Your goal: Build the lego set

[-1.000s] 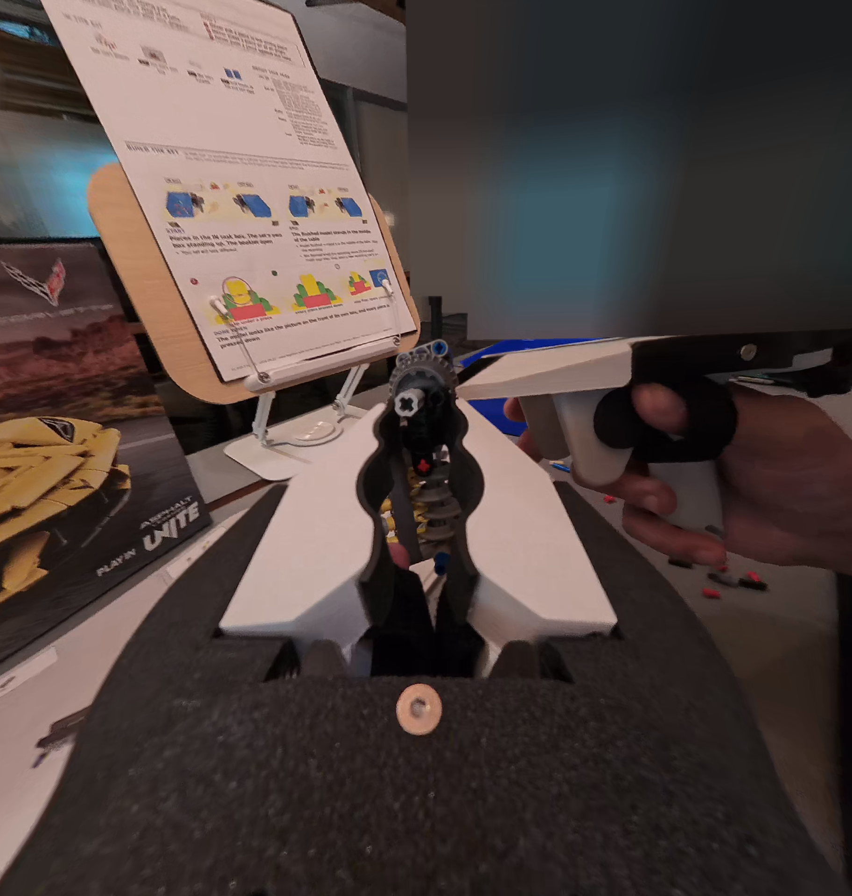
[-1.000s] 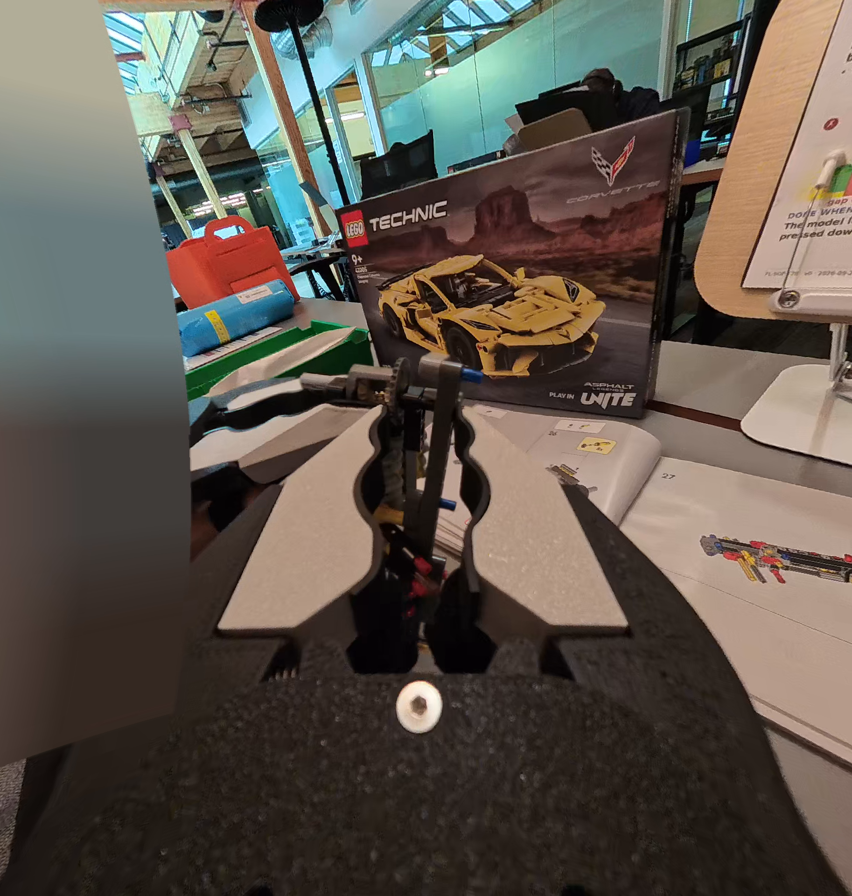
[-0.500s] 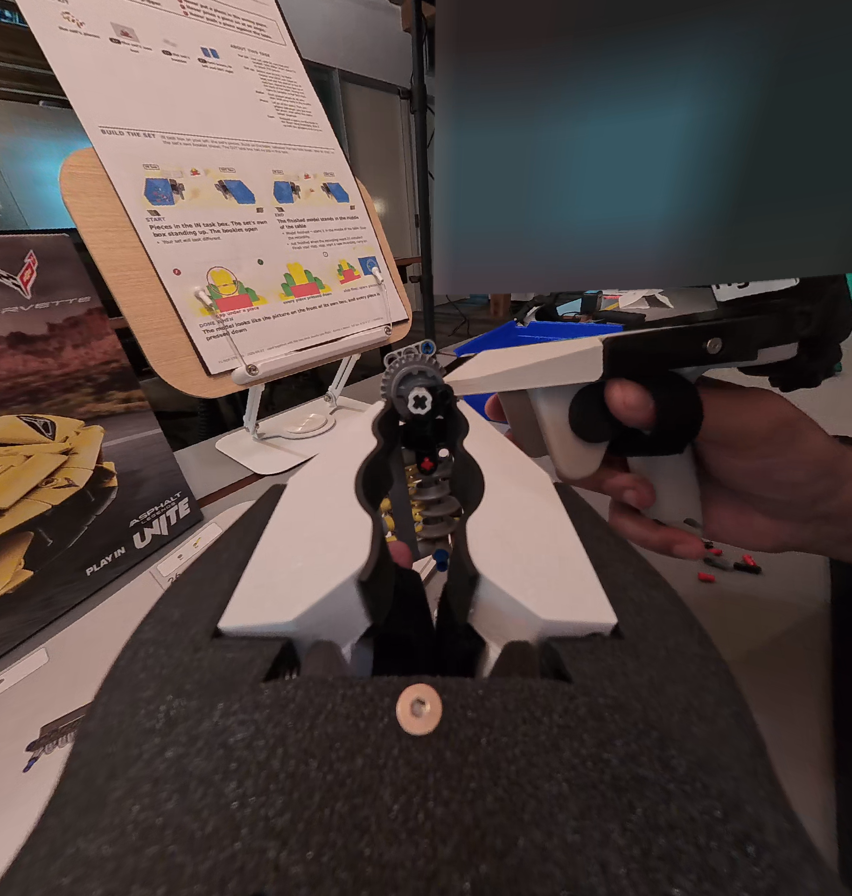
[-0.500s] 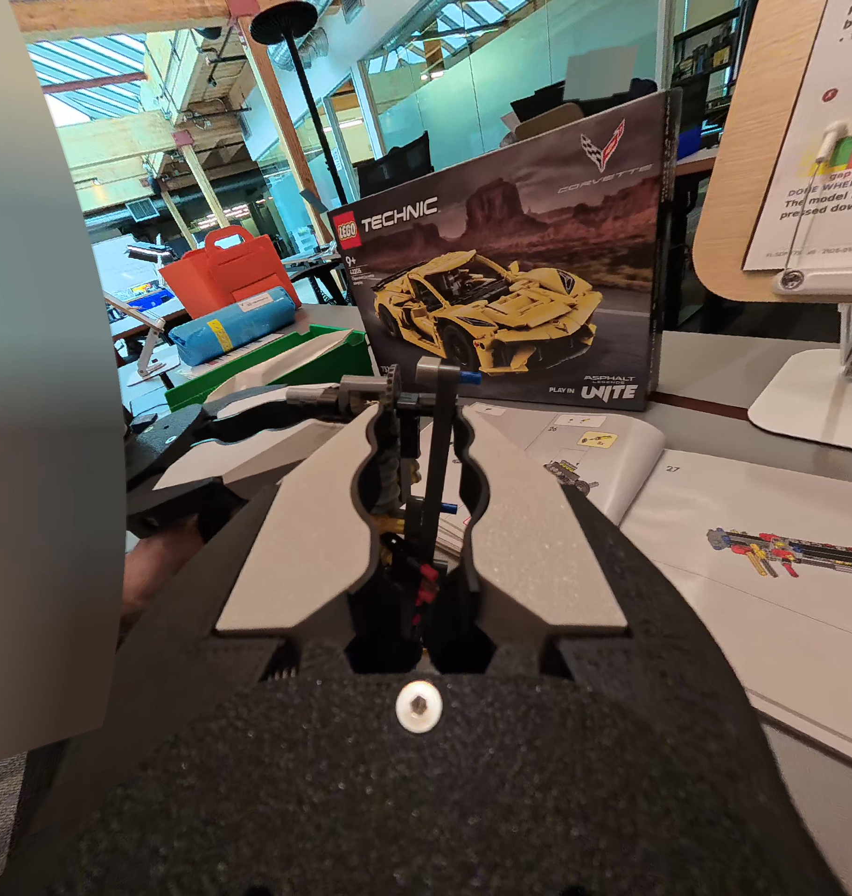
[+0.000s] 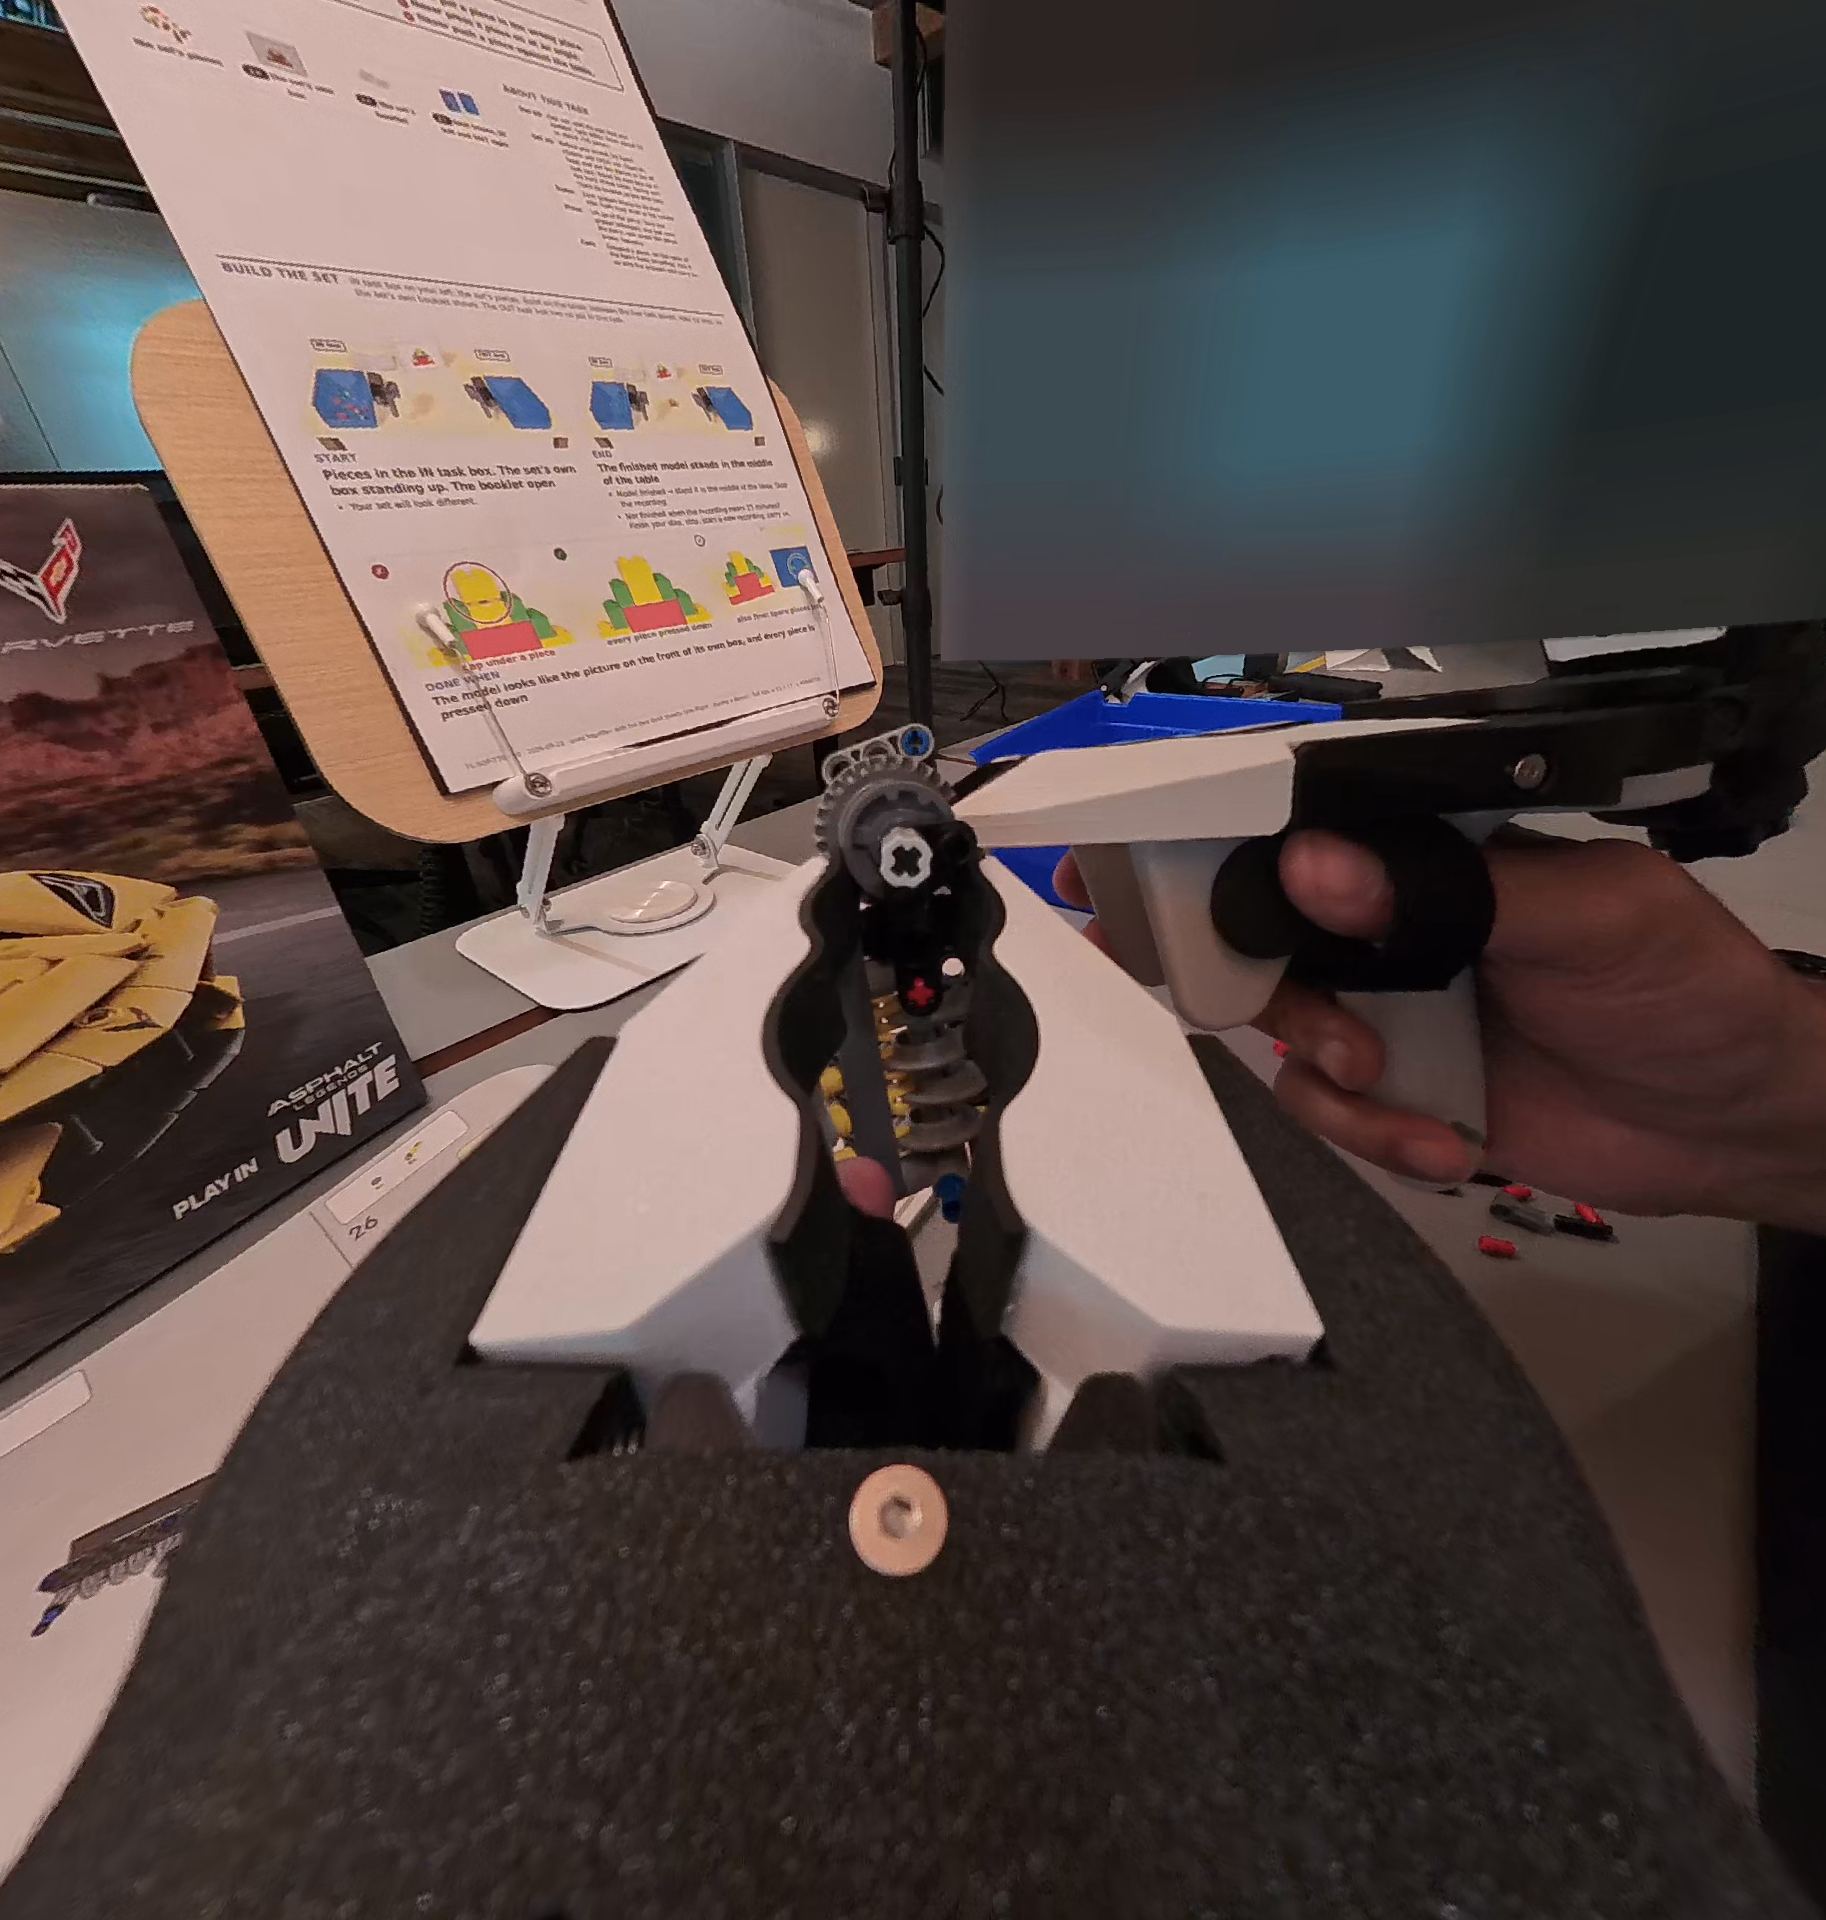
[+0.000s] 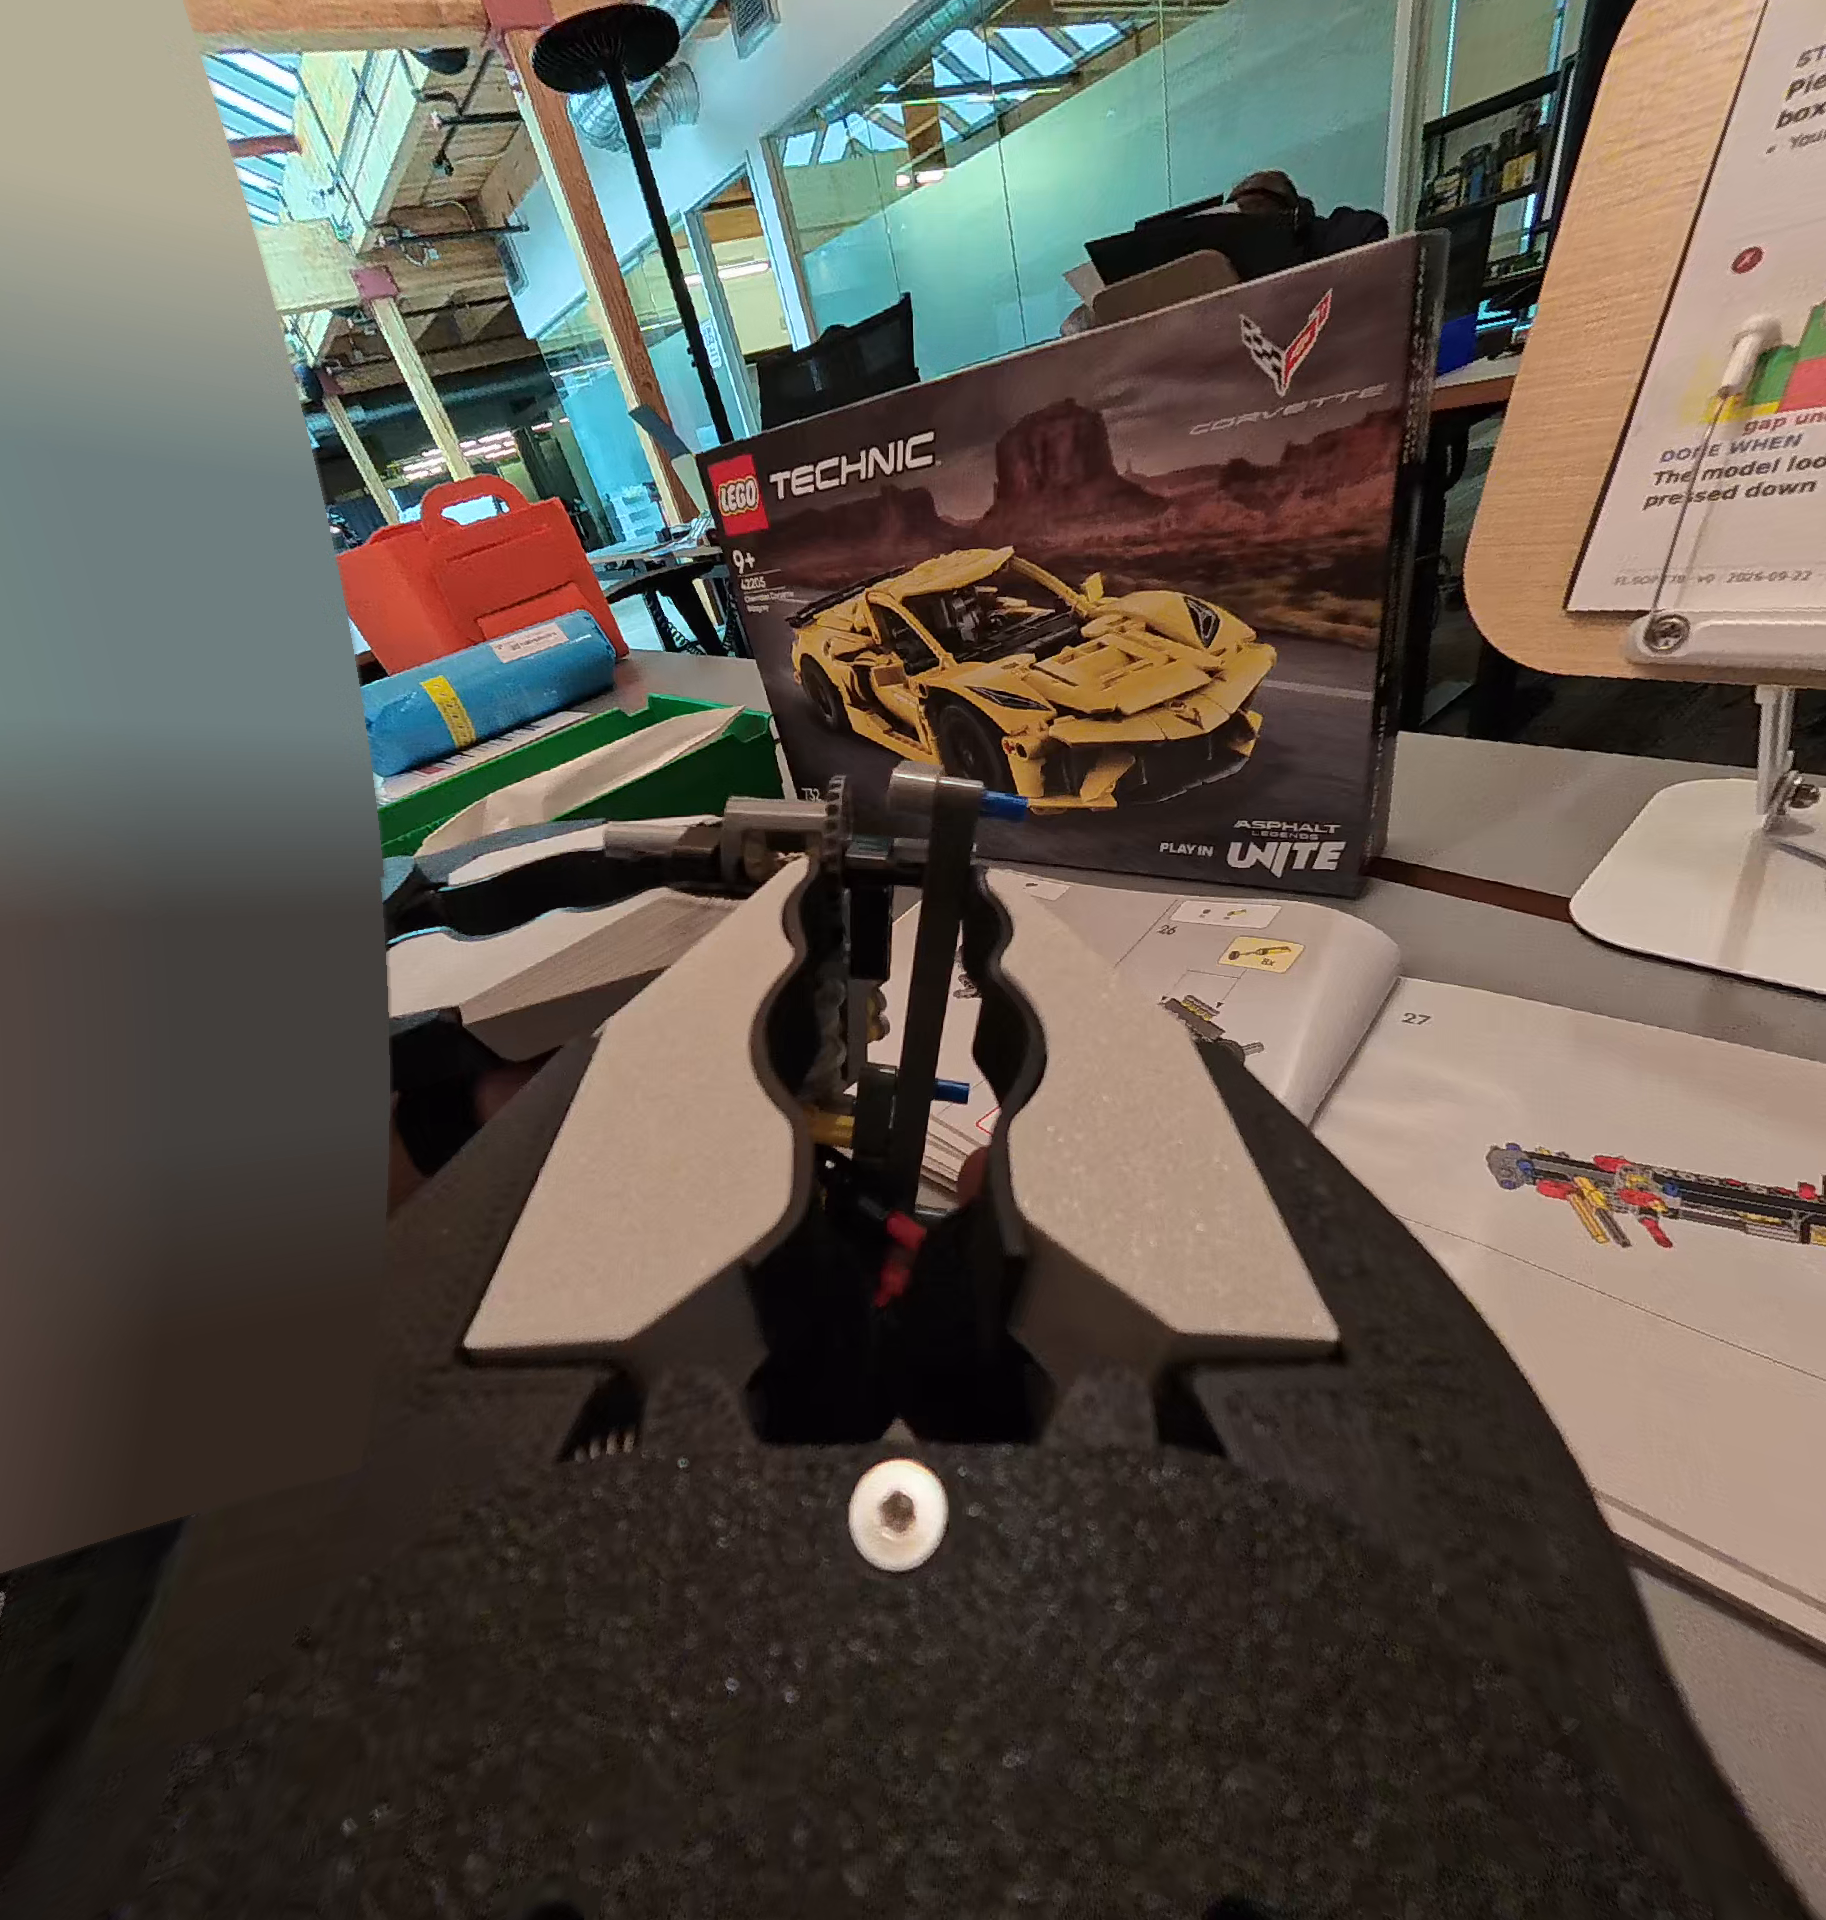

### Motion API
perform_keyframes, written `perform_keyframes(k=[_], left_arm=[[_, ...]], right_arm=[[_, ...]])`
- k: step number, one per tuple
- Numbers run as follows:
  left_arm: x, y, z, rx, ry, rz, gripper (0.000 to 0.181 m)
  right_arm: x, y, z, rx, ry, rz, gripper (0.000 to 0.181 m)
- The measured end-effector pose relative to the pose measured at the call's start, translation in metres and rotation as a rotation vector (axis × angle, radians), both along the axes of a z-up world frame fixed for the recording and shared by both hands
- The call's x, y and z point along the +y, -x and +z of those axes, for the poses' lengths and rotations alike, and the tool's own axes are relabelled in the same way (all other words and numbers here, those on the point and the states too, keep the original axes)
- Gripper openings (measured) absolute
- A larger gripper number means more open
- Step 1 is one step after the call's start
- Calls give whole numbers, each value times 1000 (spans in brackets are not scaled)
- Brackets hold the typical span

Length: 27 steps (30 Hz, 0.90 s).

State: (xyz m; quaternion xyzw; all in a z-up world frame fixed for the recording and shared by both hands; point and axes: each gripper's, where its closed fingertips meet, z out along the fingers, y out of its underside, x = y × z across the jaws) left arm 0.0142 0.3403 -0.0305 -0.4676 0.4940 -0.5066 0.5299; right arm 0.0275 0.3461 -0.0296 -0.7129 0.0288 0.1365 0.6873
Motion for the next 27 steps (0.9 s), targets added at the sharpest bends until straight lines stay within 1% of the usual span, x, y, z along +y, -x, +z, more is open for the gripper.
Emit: perform_keyframes(k=[1, 2, 3, 6, 8, 9, 12, 13, 14, 16, 17, 18, 19, 20, 21, 27], left_arm=[[0, 0, 0, 1, 0, 0, 16], [0, 0, 0, 0, -2, -1, 22], [0, 1, 0, -1, -5, -1, 16], [0, 0, 0, 8, 4, -8, 16], [1, 2, 1, 0, -10, 0, 16], [1, 2, 1, 0, -14, 1, 21], [0, 1, 0, 8, -18, -12, 22], [0, 1, 0, 5, -23, -10, 17], [-1, 1, 0, 2, -21, -14, 21], [-1, 1, 0, 4, -21, -25, 21], [-2, 1, 0, 4, -25, -30, 16], [-2, 1, 0, 5, -29, -33, 16], [-3, 1, 0, 5, -29, -37, 21], [-3, 0, 0, 4, -26, -39, 16], [-4, 0, 0, 2, -28, -40, 16], [-5, 0, 0, 4, -56, -23, 16]], right_arm=[[0, 0, 0, -1, 3, -2, 24], [0, 0, 0, -5, 6, -2, 24], [-1, 1, 0, -2, 8, 1, 24], [-1, 0, 1, 1, -8, 6, 24], [0, 2, 4, -48, -65, -3, 25], [1, 2, 5, -45, -59, 1, 25], [0, 1, 3, 29, -38, 52, 26], [0, 2, 3, 43, -48, 66, 26], [0, 2, 4, 60, -52, 76, 26], [-1, 3, 4, 82, -49, 94, 27], [-1, 3, 4, 95, -48, 104, 27], [-1, 2, 4, 110, -44, 114, 27], [-1, 2, 4, 122, -42, 124, 27], [-2, 2, 4, 133, -39, 128, 28], [-2, 2, 3, 141, -31, 131, 27], [-4, 1, 2, 51, -22, 113, 25]])
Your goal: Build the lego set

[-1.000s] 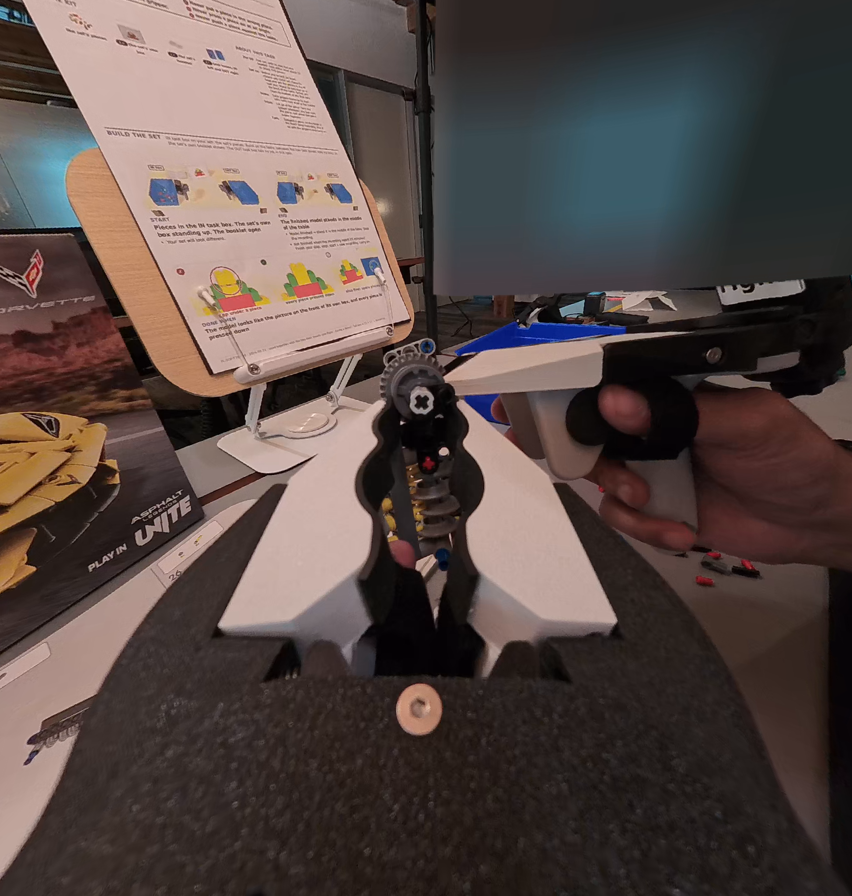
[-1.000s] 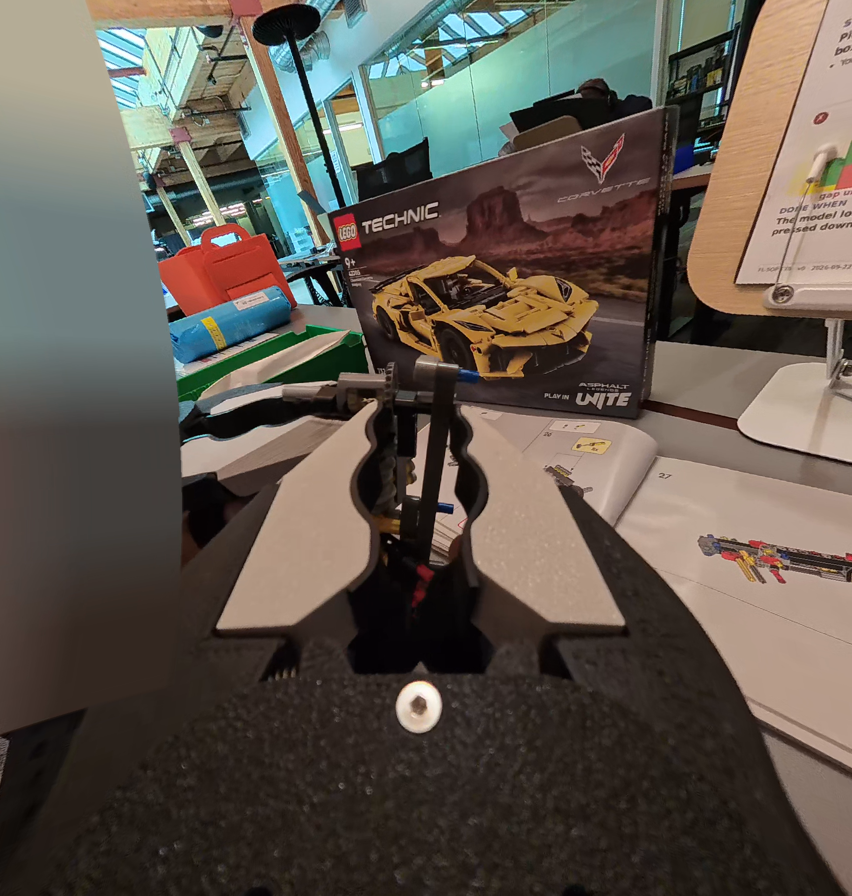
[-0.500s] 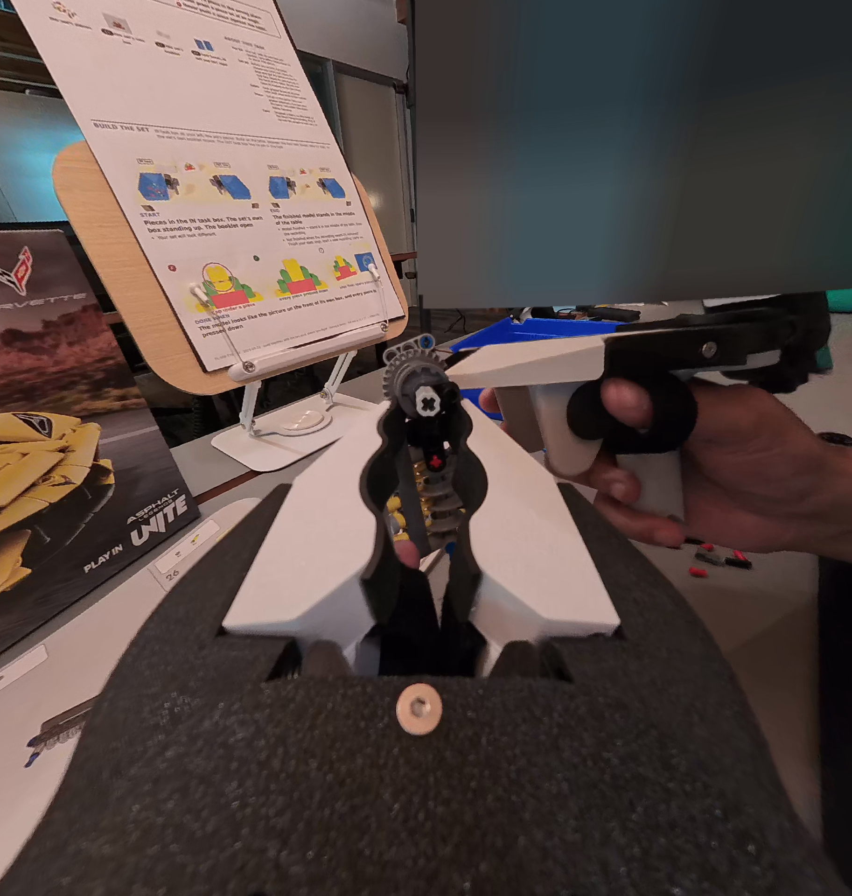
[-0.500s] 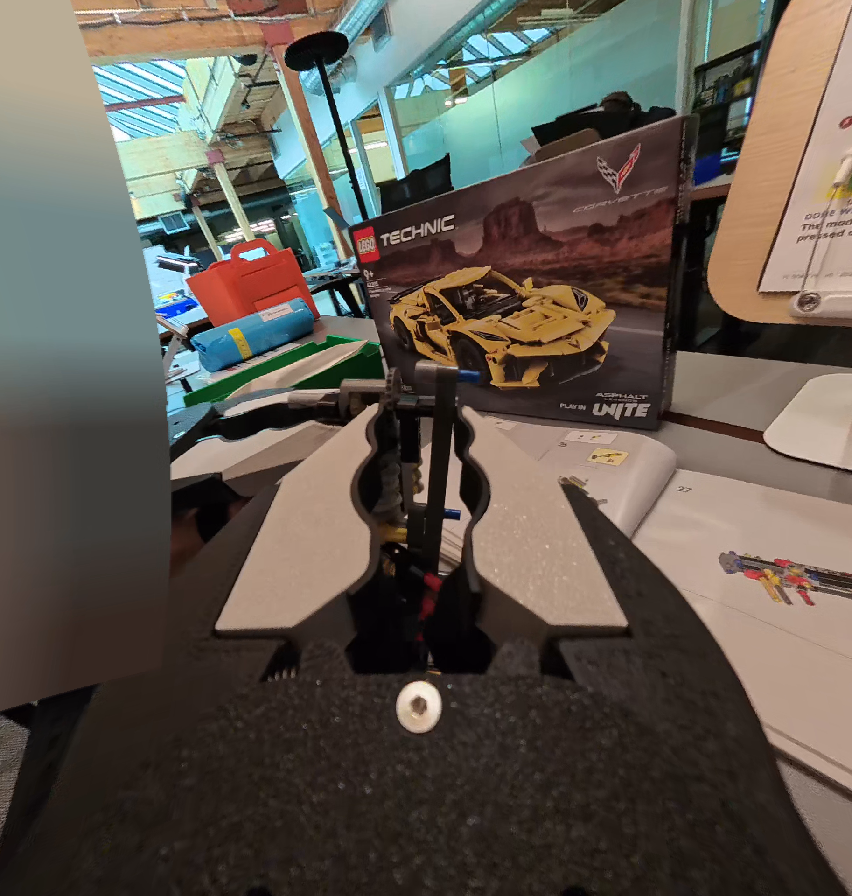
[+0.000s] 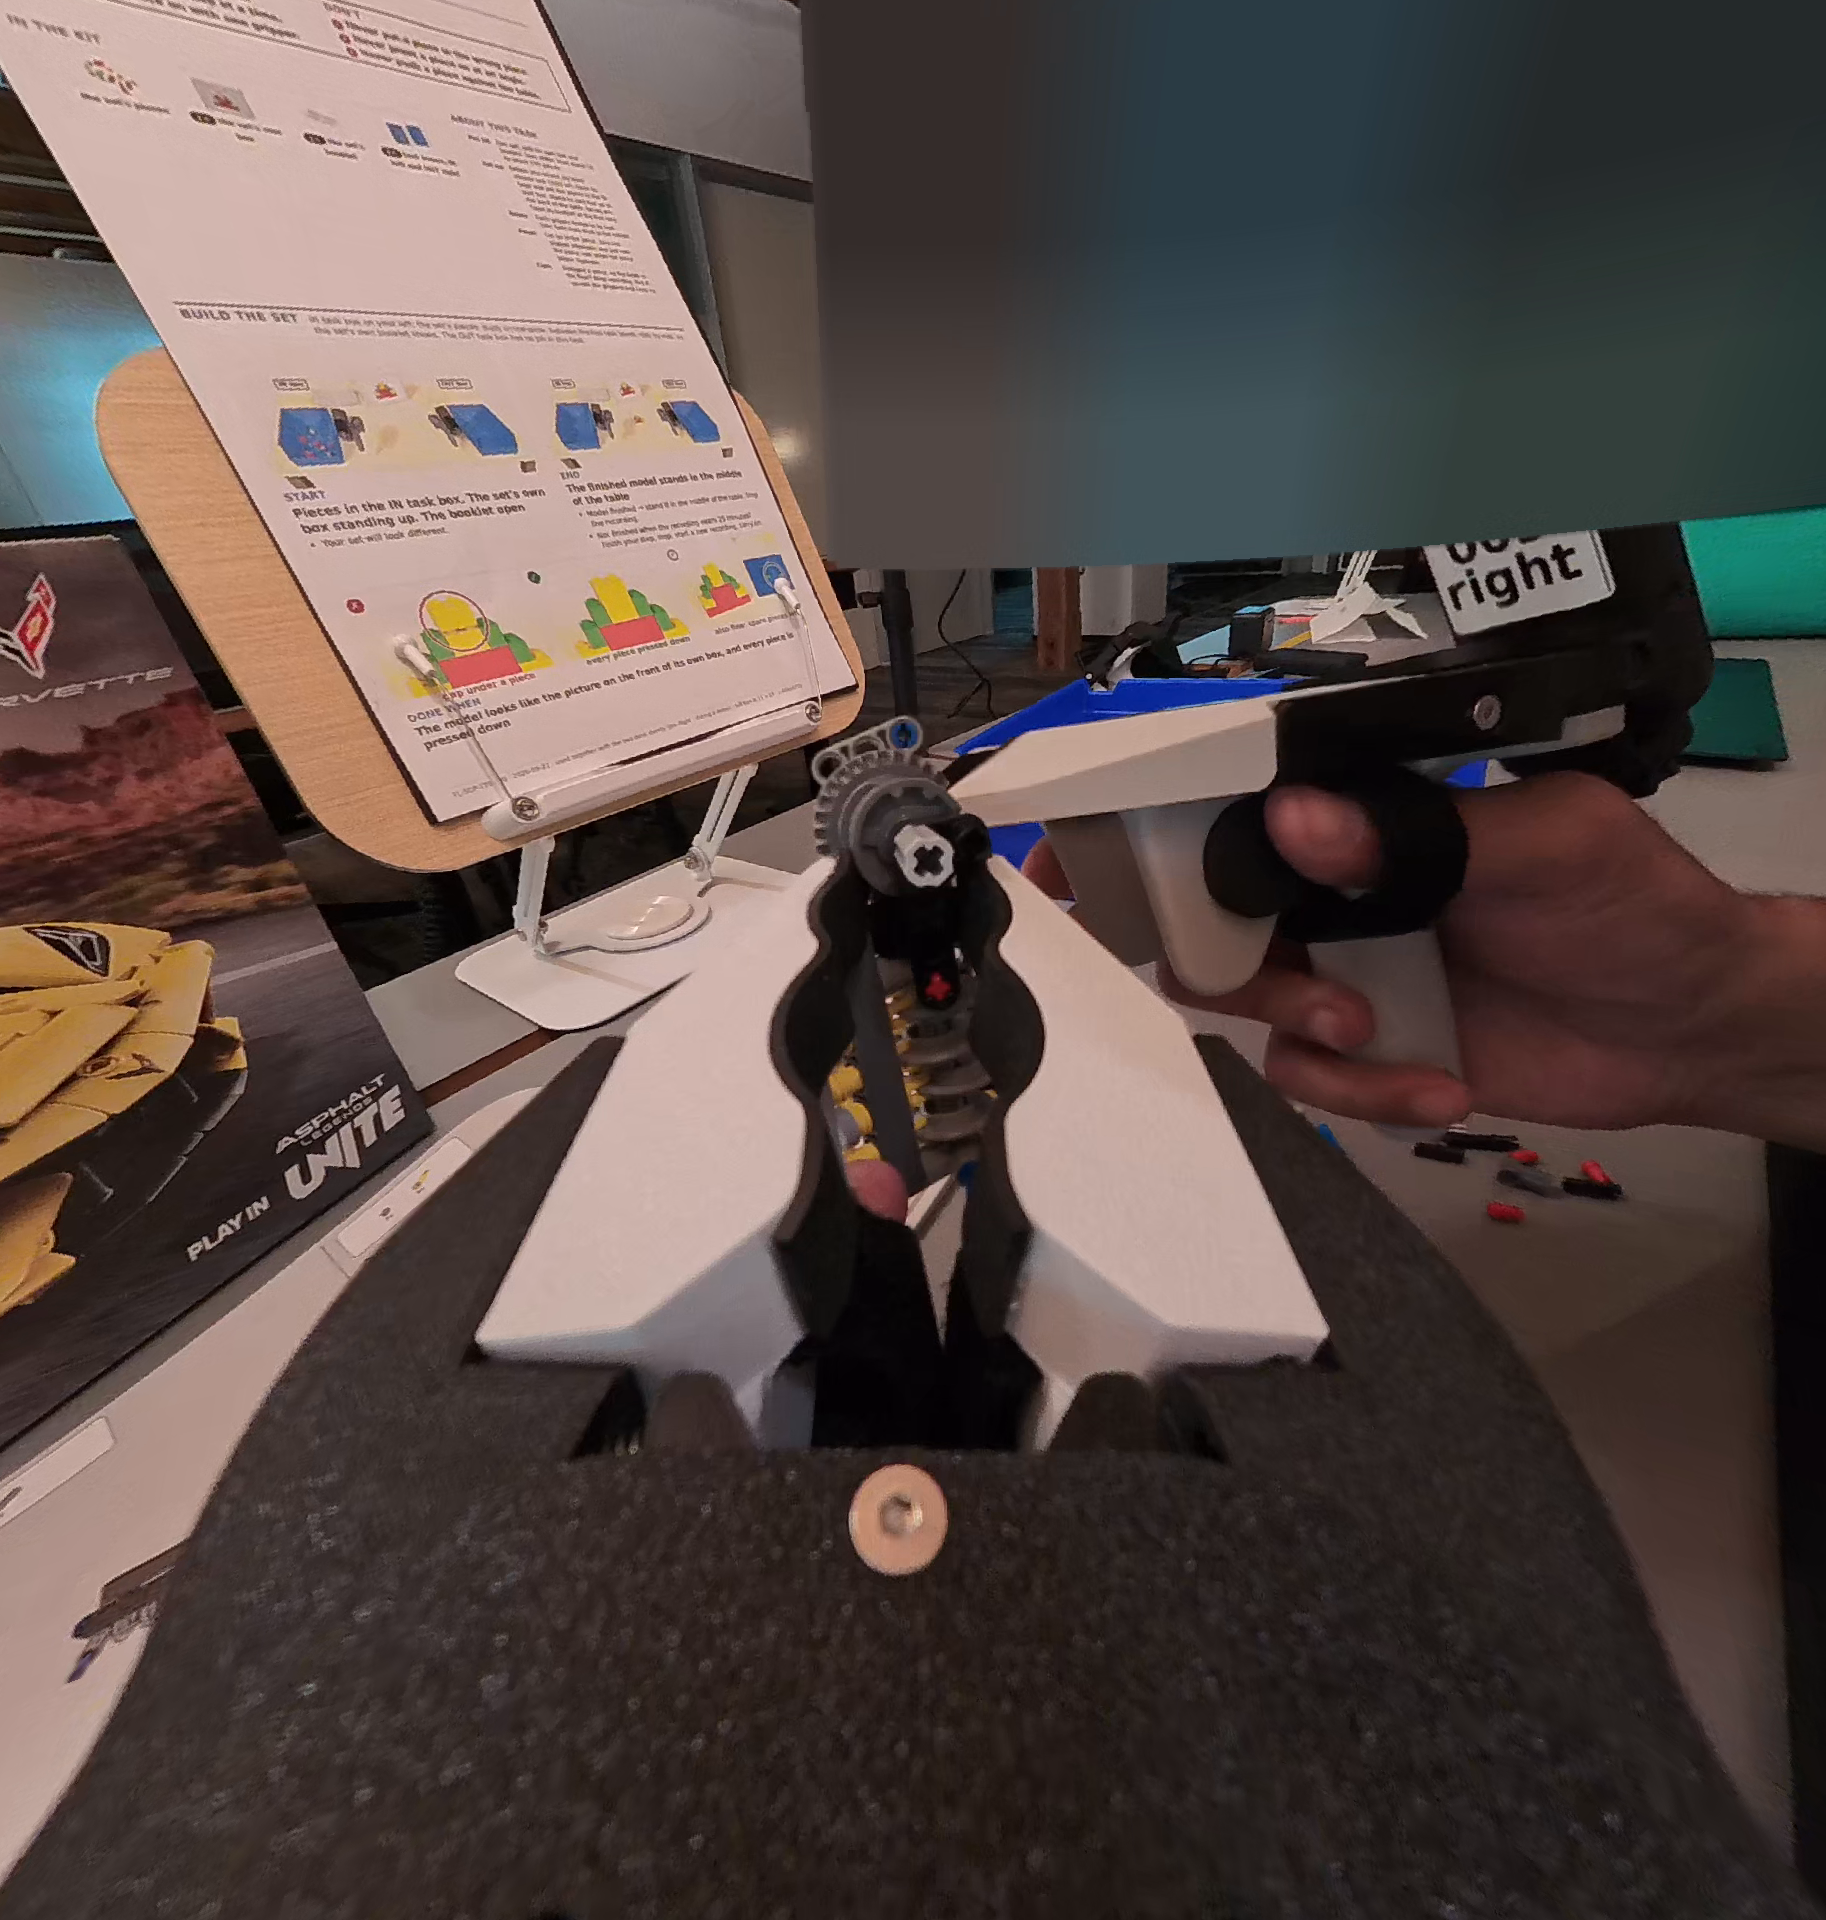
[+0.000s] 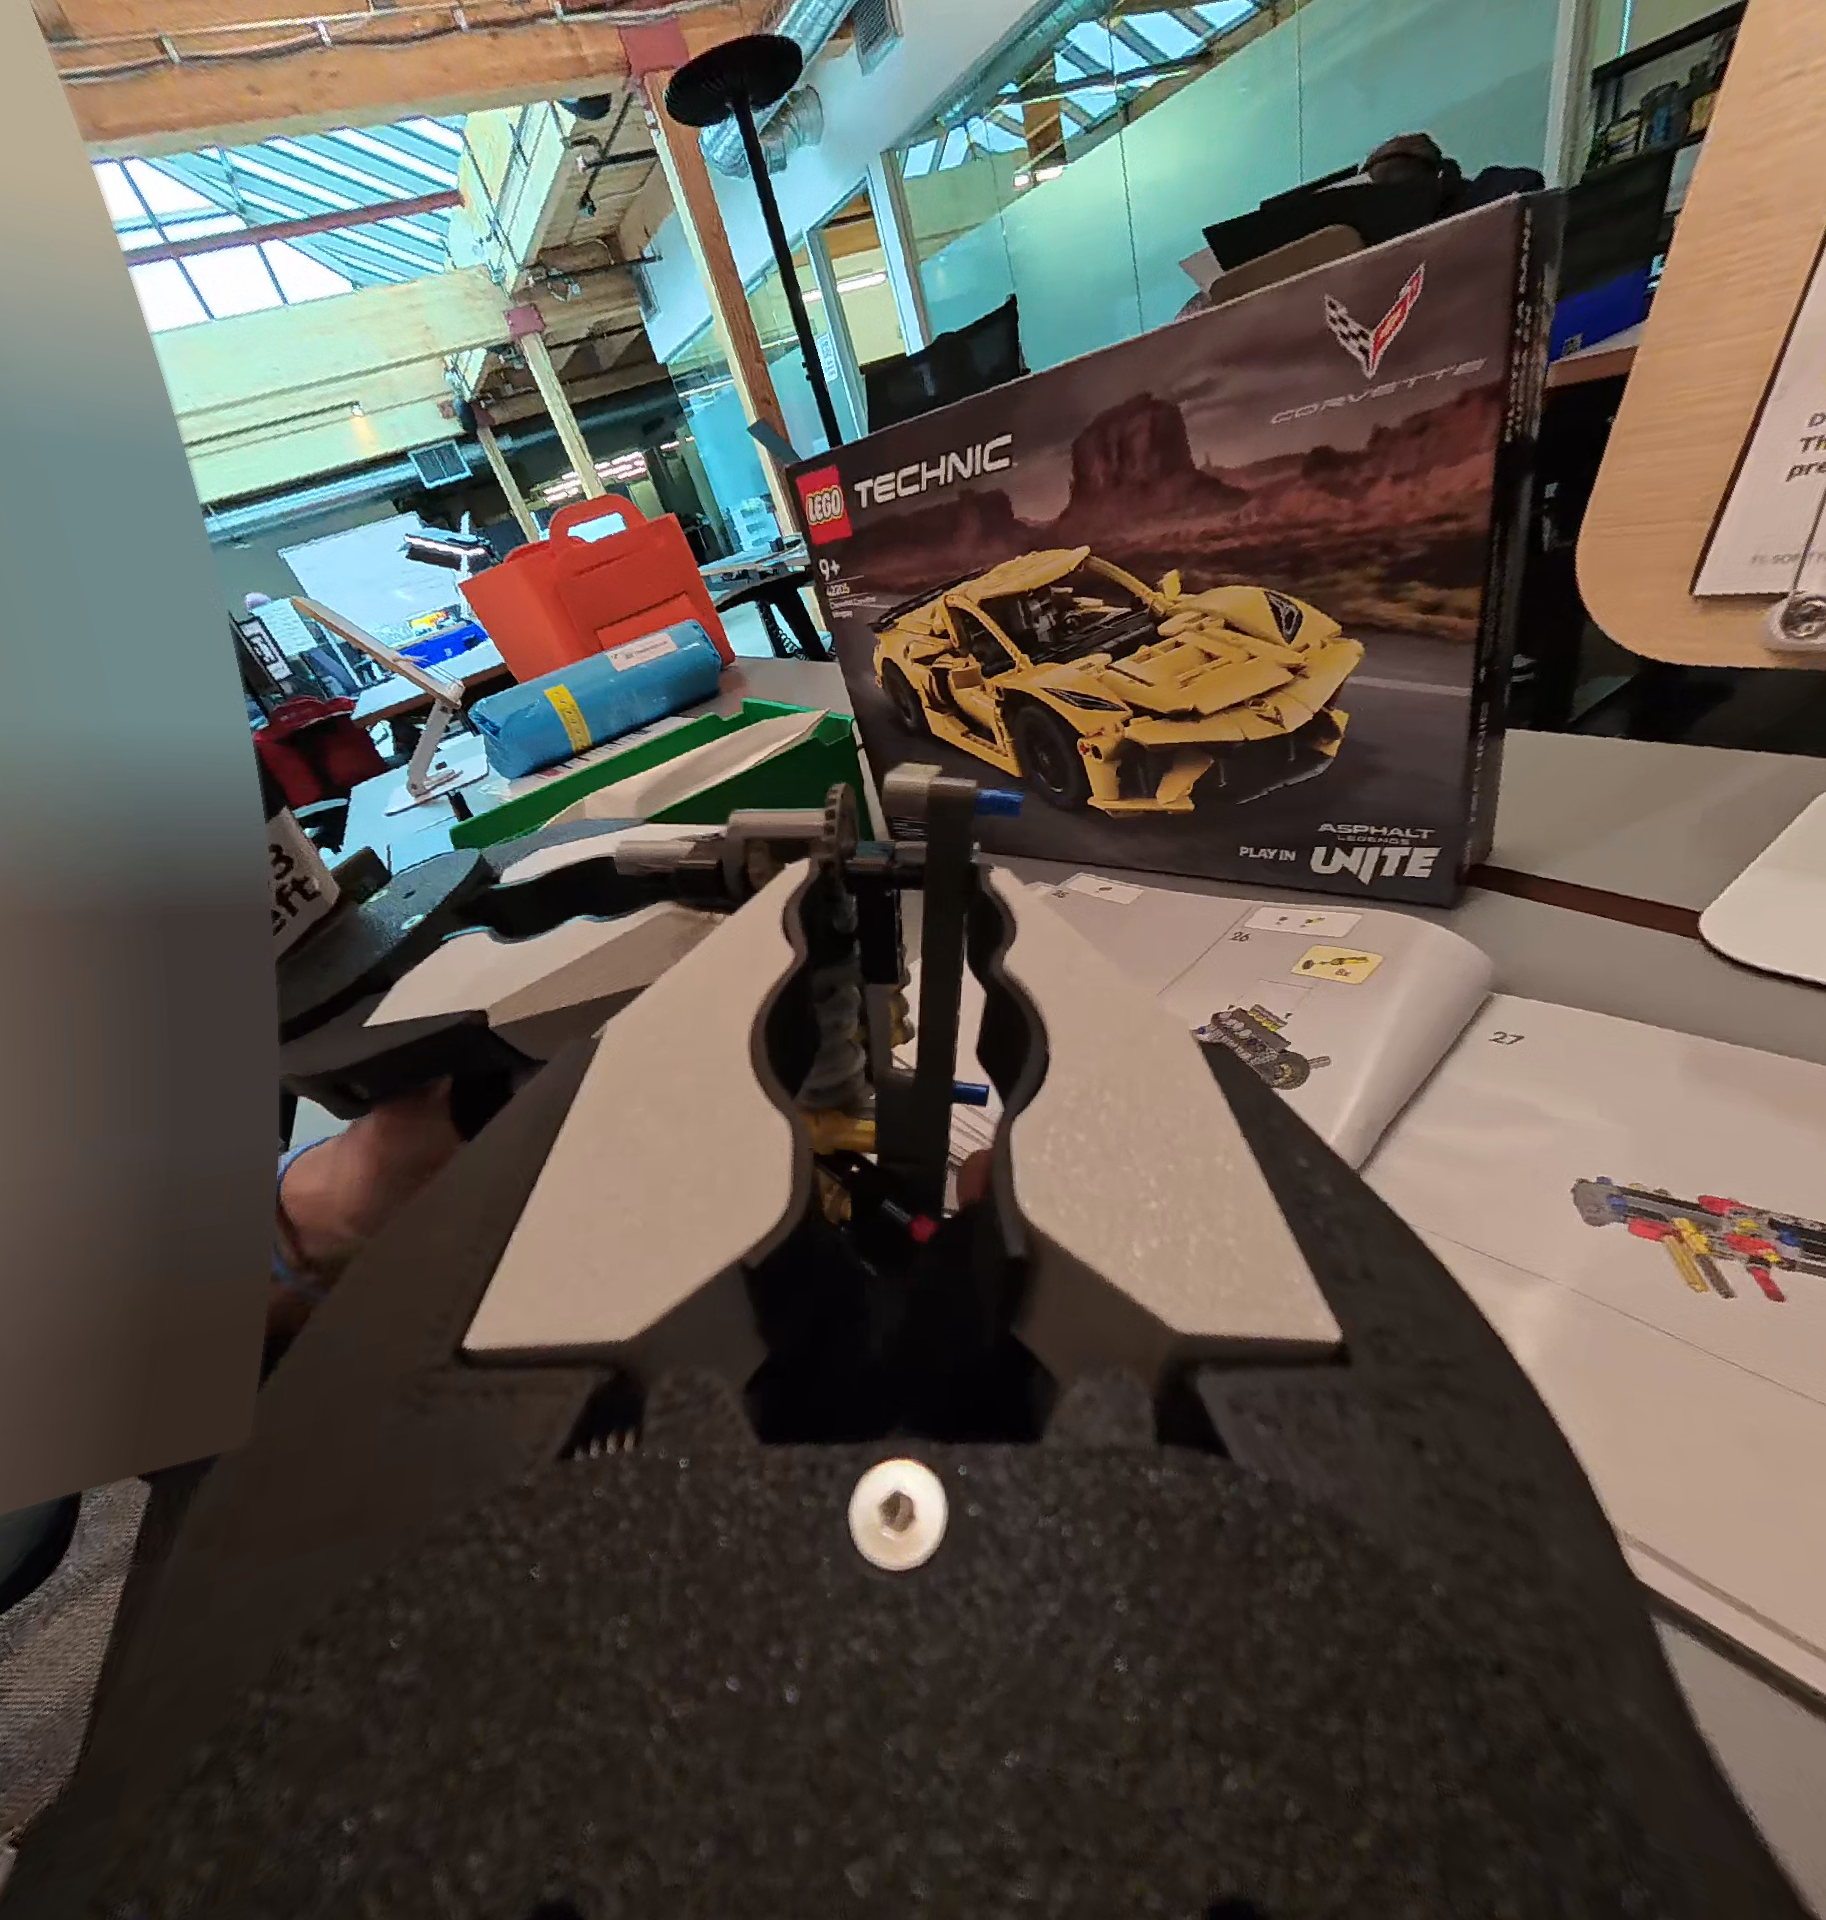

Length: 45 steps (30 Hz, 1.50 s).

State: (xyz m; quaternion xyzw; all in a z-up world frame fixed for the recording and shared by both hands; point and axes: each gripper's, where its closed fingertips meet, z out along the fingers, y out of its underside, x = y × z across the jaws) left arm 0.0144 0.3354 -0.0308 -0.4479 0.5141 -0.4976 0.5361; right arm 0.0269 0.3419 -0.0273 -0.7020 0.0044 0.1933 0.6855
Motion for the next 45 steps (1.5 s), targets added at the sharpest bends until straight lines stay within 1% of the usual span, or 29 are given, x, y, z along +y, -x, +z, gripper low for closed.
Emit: perform_keyframes(k=[4, 6, 10, 12, 13, 15, 16, 18, 19, 21, 23, 26, 29, 31, 35, 39, 42, 43, 45], left_arm=[[-1, 1, 0, 5, 9, -10, 15], [-2, 0, 0, -5, 50, -5, 16], [1, -1, 0, 10, 31, -16, 16], [0, -1, -2, 26, 23, -43, 16], [-1, 0, -1, 33, 20, -63, 17], [0, 3, 0, 28, -10, -76, 20], [1, 3, -2, 37, -29, -80, 29], [4, -4, -17, 127, -22, -96, 49], [3, -6, -24, 160, 5, -115, 55], [-1, -10, -32, 176, 45, -150, 50], [-3, -13, -42, 209, 35, -159, 44], [-5, -16, -56, 255, -10, -173, 47], [-8, -19, -70, 315, -43, -170, 49], [-11, -21, -74, 327, -41, -174, 50], [-13, -22, -74, 314, -53, -168, 49], [-19, -22, -69, 275, -194, -127, 48], [-37, -19, -76, 279, -291, -196, 47], [-42, -19, -80, 294, -288, -230, 47], [-54, -16, -85, 321, -231, -333, 58]], right_arm=[[0, 1, 0, -30, 0, -1, 24], [0, 0, 1, 0, 0, -11, 24], [2, -1, 2, -21, -15, -18, 25], [2, -2, 1, -33, -6, 8, 25], [2, -2, 1, -28, -9, 23, 25], [3, -11, -2, -9, -2, 3, 25], [2, -16, -3, 9, 7, -5, 25], [0, -23, -5, 60, 27, -3, 26], [0, -26, -7, 67, 35, -20, 26], [0, -26, -6, 61, 27, -24, 26], [-1, -24, -5, 51, 15, -13, 26], [0, -33, -10, 72, 17, -19, 26], [-1, -36, -11, 172, 19, 28, 26], [0, -37, -14, 175, 28, 33, 26], [-4, -36, -12, 142, 4, 102, 26], [-20, -36, -8, 167, -57, 229, 26], [-46, -36, -13, 127, -73, 334, 26], [-55, -35, -15, 108, -80, 367, 26], [-74, -33, -19, 85, -104, 422, 26]])
